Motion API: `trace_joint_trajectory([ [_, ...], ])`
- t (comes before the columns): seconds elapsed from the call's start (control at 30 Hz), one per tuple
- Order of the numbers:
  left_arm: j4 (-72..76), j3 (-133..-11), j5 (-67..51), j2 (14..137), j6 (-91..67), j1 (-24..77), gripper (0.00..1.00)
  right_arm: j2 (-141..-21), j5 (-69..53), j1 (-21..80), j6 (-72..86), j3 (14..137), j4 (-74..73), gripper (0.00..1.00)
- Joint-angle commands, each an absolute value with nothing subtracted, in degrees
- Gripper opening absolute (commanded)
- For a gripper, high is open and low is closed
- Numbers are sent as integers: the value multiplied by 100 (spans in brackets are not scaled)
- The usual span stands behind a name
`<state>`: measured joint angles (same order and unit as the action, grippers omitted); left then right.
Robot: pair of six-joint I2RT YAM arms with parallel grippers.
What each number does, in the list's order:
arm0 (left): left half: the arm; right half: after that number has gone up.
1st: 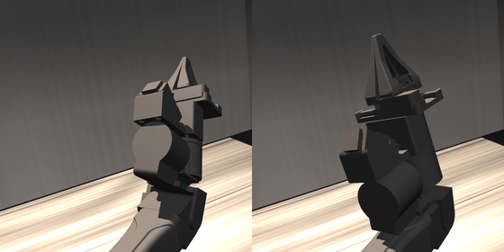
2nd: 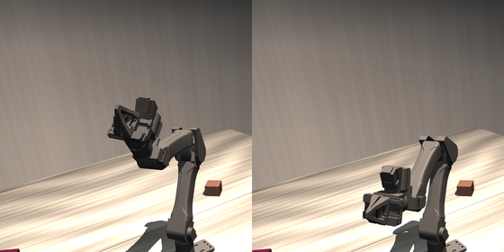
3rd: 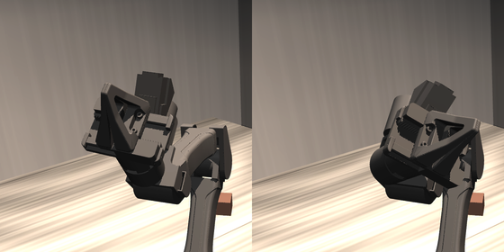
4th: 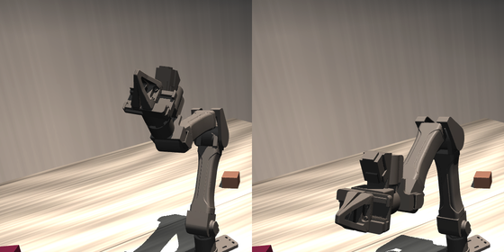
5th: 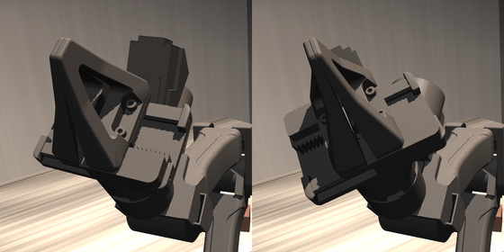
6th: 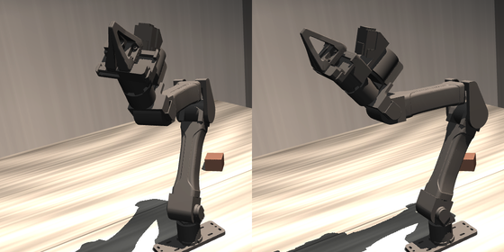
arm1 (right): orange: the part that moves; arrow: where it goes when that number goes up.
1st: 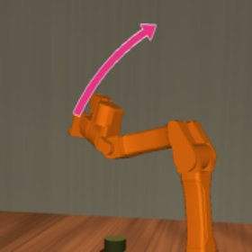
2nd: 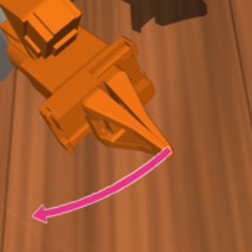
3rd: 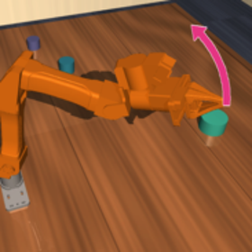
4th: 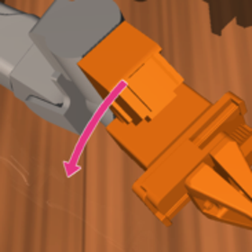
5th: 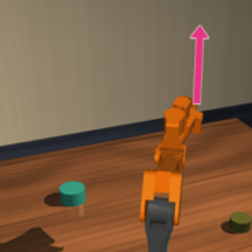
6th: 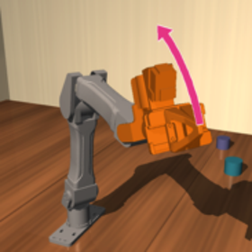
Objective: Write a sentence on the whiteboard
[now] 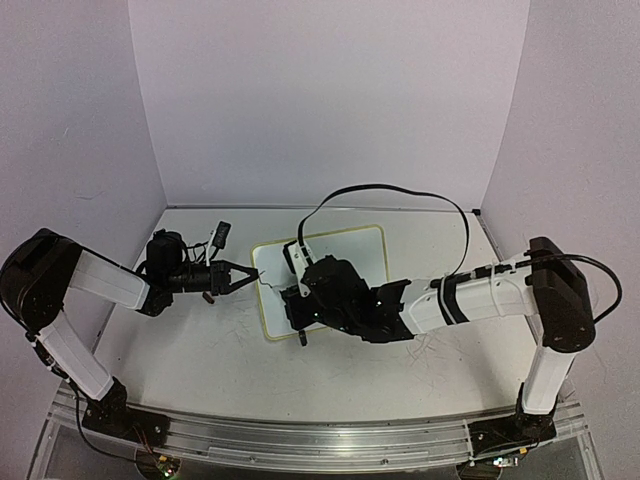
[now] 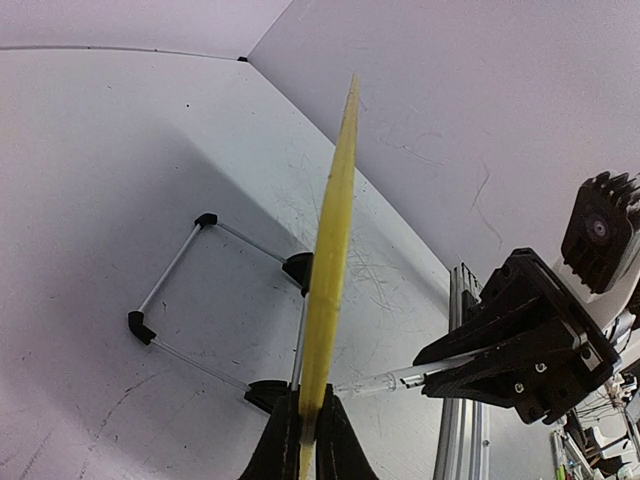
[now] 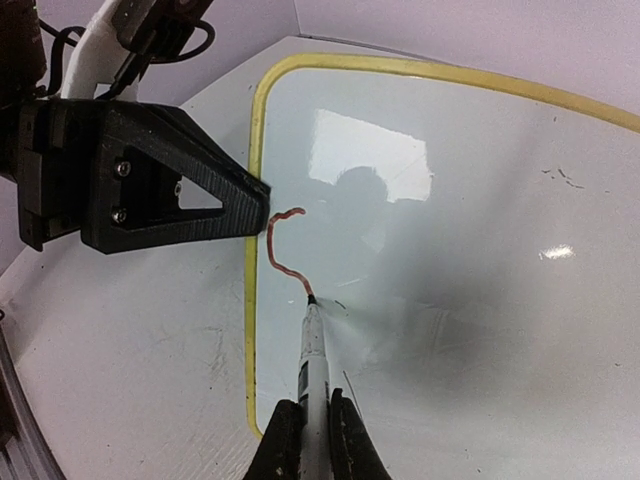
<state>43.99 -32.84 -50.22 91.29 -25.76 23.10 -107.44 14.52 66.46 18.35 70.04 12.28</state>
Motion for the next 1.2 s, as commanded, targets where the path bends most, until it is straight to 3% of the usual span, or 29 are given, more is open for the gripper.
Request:
trace_joint_trajectory([
  [0.0, 4596, -3305, -5341, 9145, -2749, 2367, 0, -10618, 1556, 6650, 1920, 6952, 1020, 0],
  [1.17, 4597, -3252, -5352, 9046, -2768, 2388, 0, -10979, 1308, 6722, 1840, 7399, 1028, 0],
])
